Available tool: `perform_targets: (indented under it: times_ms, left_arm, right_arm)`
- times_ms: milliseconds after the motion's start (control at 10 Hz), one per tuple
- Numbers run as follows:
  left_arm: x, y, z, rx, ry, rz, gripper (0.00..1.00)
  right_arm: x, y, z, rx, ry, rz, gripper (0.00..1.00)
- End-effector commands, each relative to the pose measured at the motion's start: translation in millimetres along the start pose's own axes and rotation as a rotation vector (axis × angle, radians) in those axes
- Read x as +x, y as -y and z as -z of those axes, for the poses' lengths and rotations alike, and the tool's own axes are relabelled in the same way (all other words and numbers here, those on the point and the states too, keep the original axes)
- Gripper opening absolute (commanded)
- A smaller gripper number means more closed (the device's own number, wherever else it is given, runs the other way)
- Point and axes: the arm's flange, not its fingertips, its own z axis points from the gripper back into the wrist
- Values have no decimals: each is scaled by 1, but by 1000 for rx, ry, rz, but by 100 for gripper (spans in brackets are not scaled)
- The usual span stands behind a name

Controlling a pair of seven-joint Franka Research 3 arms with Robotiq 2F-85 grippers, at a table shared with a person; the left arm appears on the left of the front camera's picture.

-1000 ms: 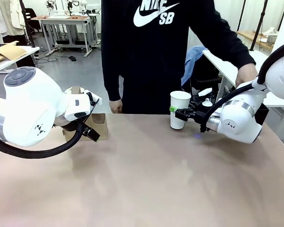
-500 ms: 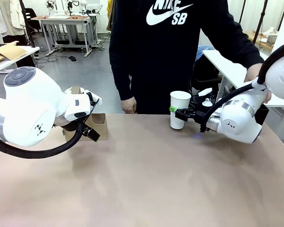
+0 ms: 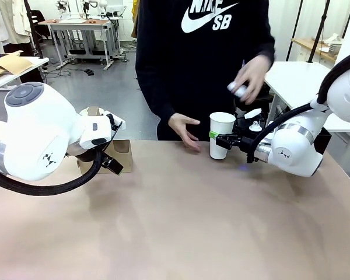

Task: Pour a drink into a cup and package it in a carrier.
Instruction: When a person places the Paper Cup Lid on the 600 ml Paper Cup , lift the 600 ml Paper Cup.

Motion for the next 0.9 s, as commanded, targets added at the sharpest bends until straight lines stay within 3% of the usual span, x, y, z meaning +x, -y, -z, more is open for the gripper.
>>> perform_targets:
  times_ms: [0,800]
  left_arm:
    - [0,-1,0,-2,1,-2,100]
    - [0,-1,0,-2,1,-2,100]
  right_arm:
    - [3,-1,2,2,2,-8,81]
    - [3,-1,2,2,2,-8,81]
